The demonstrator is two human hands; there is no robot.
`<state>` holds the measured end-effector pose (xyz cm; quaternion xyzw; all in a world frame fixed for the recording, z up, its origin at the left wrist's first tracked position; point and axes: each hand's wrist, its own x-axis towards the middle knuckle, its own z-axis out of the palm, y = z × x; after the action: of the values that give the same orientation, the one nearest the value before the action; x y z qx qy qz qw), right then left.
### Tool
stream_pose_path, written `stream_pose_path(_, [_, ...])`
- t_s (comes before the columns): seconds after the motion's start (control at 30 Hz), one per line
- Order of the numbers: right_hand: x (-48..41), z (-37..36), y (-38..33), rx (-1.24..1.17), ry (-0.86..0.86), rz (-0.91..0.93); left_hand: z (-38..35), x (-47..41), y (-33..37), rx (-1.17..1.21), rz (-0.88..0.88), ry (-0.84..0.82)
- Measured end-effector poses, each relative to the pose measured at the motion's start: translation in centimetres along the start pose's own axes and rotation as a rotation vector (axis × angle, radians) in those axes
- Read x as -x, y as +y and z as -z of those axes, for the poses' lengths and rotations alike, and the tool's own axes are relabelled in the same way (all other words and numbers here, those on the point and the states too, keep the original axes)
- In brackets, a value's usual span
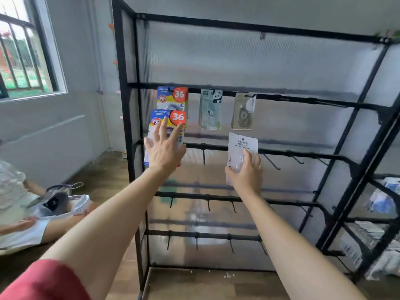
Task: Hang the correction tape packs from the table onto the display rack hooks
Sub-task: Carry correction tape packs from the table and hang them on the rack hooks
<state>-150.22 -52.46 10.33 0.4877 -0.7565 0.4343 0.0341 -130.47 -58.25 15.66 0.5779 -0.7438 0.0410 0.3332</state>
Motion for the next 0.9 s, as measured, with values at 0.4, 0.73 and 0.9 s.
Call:
stream_pose_path(0.4, [-10.7,-4.7,-0.3,-0.047,-0.002,0.181,-3.1,-9.9,0.2,-0.047,-0.042,0.142])
stream_pose_path(0.73, [-10.8,-7.5,-1.6,-0.055,0.032,0.212,-3.8,-11.1,-1.6,-0.034,-0.075,0.178])
stream_pose_path(0.9, [-10.5,-7.9,-2.1,-0.017,0.074,0.220,-3.6,-11.6,-2.4,-0.013,-0.127,0.192])
